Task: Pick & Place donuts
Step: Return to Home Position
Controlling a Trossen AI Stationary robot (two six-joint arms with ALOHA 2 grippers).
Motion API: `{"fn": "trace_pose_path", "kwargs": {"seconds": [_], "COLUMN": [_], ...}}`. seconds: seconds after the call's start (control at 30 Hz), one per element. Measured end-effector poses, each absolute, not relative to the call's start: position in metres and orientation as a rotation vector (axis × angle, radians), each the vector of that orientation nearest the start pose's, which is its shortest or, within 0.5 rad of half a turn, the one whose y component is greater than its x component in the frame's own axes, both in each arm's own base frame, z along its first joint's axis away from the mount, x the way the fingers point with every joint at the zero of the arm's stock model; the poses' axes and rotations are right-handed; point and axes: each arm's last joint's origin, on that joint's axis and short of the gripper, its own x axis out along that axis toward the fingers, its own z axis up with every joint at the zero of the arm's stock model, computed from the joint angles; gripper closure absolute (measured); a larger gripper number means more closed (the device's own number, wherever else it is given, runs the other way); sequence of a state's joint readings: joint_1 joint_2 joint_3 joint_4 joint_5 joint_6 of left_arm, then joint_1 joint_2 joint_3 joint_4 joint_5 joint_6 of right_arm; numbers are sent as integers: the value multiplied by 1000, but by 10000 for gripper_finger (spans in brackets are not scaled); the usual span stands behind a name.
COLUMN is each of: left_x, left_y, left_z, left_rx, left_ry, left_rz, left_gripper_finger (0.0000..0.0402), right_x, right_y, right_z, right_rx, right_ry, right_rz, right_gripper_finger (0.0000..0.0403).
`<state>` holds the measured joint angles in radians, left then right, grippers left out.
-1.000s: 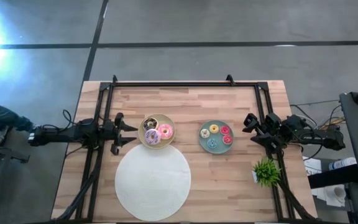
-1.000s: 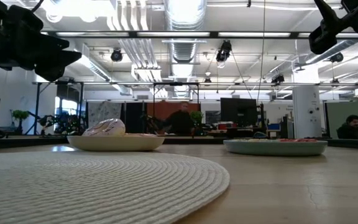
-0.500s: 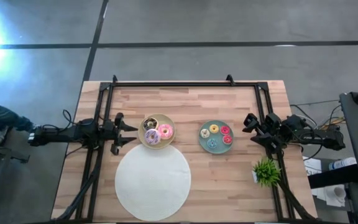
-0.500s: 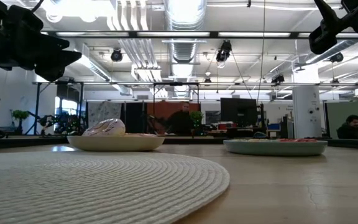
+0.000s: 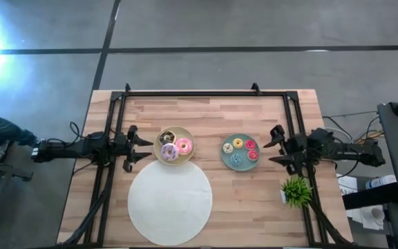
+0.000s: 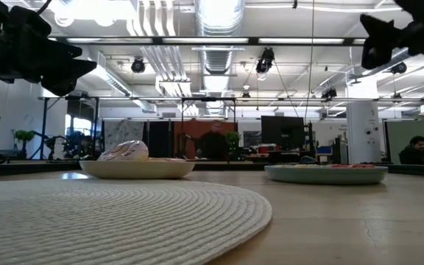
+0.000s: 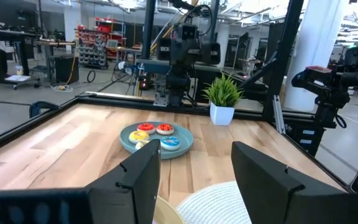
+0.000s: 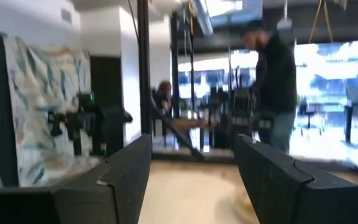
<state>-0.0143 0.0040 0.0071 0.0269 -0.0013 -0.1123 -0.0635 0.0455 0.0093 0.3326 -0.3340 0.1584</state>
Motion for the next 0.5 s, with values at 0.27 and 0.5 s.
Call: {"fn": "trace_pose_path", "kwargs": {"seconds": [0.27,0.5], "left_x": [97,98], "left_y": [-1,-1], "left_z": [168,168], "left_rx": [-113,-113], "left_ry": [-27,-26], "left_rz": [-15,-15], "left_gripper_finger": [229,229], "right_x": [96,98], "right_y": [3,3], "right_z": [176,169], "right_rx": [75,92], "right_ry": [-95,-11], "right_rz": [276,276], "right_gripper_finger": [179,179]}}
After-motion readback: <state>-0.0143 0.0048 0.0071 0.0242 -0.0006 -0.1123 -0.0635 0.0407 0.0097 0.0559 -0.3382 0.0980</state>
